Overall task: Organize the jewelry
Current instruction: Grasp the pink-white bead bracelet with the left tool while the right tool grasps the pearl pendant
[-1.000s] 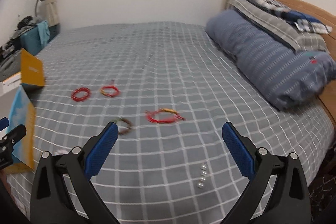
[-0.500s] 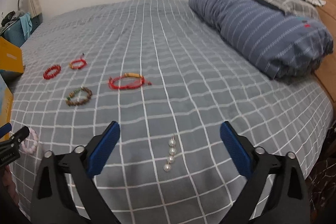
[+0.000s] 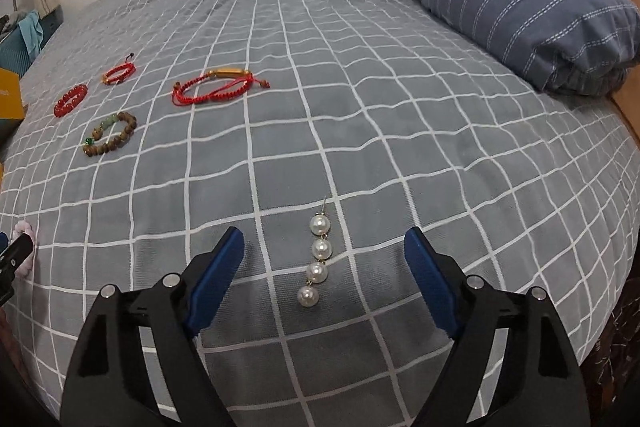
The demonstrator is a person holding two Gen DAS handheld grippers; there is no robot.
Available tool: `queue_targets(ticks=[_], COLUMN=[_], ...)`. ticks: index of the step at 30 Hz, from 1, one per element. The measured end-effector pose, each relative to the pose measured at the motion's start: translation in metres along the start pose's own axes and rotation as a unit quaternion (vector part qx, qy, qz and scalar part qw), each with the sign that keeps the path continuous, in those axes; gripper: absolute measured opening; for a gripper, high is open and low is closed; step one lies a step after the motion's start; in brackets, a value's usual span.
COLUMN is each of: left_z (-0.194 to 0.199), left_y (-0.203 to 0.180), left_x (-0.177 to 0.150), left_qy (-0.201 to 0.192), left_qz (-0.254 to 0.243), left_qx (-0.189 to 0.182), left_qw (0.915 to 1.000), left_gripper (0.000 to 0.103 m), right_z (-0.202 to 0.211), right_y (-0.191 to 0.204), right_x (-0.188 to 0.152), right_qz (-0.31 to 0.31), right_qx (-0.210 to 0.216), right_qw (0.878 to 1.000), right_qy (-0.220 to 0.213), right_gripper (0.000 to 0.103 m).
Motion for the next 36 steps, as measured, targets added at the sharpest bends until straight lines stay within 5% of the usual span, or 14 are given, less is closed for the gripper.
queue_targets(ticks=[6,17,20,22,36], left_z=[-0.003,-0.001,-0.001,0.001,0.016], left_y=[0.001,-0.007,-0.007,-0.007,-0.01], left_x=[-0.005,-0.005,-0.004,-0.003,0.007], left_qy=[0.013,0.03,0.032,0.032,0.019], left_qz=[0.009,0.014,0.017,0.014,0.012], left_qx=[-0.006,-0.035,-0.038,-0.042,-0.054], left_qw=[0.9998,0.9988,0.9986,0.9985,0.9983], left_gripper=[0.093,0.042,0.019,0.019,0.019], right_z=[-0.009,-0.014,-0.015,-0.015,0.004], right_y=[0.001,0.005,0.007,0.005,0.001], right_x=[-0.008,-0.011,-0.01,-0.008,0.006], right_qz=[-0.011,-0.024,-0.02,-0.019,-0.045], right_qx=[0.007,0.015,0.011,0.005,0.028], right_qw=[1.0,0.999,0.999,0.999,0.998], right_qy=[0.024,0.043,0.047,0.043,0.026], right_gripper=[0.057,0.042,0.02,0.011,0.011])
Point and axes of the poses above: each gripper's, at about its wrist camera, not at the fingertips, and z roughly against the way its jaws point, y to its left, x to its top, the point moved 8 cm from there along -z, roughly the way its jaws point, and after that the axes turned 13 degrees about -y, right-handed, at the moved point
